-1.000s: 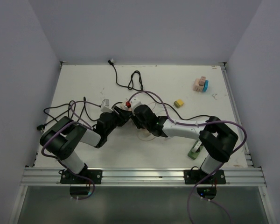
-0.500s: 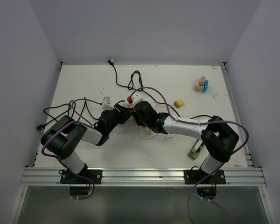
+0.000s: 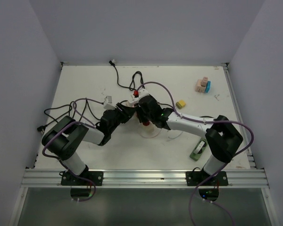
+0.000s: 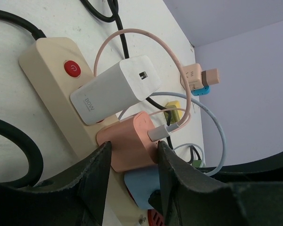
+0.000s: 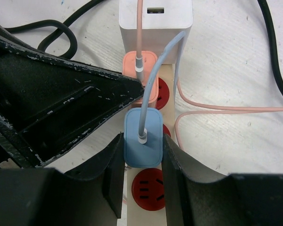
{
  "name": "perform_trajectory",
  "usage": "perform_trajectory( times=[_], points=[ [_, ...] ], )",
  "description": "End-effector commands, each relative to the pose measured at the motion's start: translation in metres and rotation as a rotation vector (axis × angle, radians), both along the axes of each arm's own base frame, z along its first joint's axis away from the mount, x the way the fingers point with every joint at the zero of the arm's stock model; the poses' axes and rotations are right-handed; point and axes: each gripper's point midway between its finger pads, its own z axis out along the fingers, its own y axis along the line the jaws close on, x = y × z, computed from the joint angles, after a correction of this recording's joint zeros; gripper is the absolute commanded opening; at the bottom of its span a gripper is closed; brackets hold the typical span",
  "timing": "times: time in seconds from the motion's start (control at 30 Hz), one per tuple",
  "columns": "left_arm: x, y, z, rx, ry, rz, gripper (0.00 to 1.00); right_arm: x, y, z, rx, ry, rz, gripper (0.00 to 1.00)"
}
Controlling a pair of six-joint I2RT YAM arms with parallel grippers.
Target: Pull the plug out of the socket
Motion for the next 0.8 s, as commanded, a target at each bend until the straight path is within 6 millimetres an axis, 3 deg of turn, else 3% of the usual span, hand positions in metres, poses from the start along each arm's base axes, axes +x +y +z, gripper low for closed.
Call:
perform_trajectory(
  times=[0.0,0.2,0.37,0.47,0.6,0.73,0.77],
  points=[
    [-0.082,0.069,-0.145,0.439,0.454,-0.002,0.46,0.039,0.013,0.151,0.406,-0.281,-0.095,0.00],
    [-0.083,0.069,-0.145,0.442,0.458,-0.003,0.46,0.035,0.022,0.157,0.392,-0.295,-0.035,0.00],
    [-0.082,0.068,-0.146,0.446,0.461,-0.005,0.46,0.022,0.045,0.165,0.256,-0.366,0.072,0.00],
    [-0.082,0.068,-0.146,0.448,0.462,-0.006,0.46,0.015,0.057,0.157,0.167,-0.391,0.102,0.00],
    [-0.082,0.067,-0.146,0.447,0.460,-0.008,0.45,0.015,0.056,0.146,0.123,-0.396,0.073,0.00],
    [-0.082,0.067,-0.145,0.446,0.458,-0.007,0.45,0.013,0.047,0.155,0.296,-0.321,0.036,0.00],
    [-0.083,0.068,-0.146,0.447,0.460,-0.008,0.45,0.023,0.036,0.154,0.321,-0.305,0.003,0.00]
  ],
)
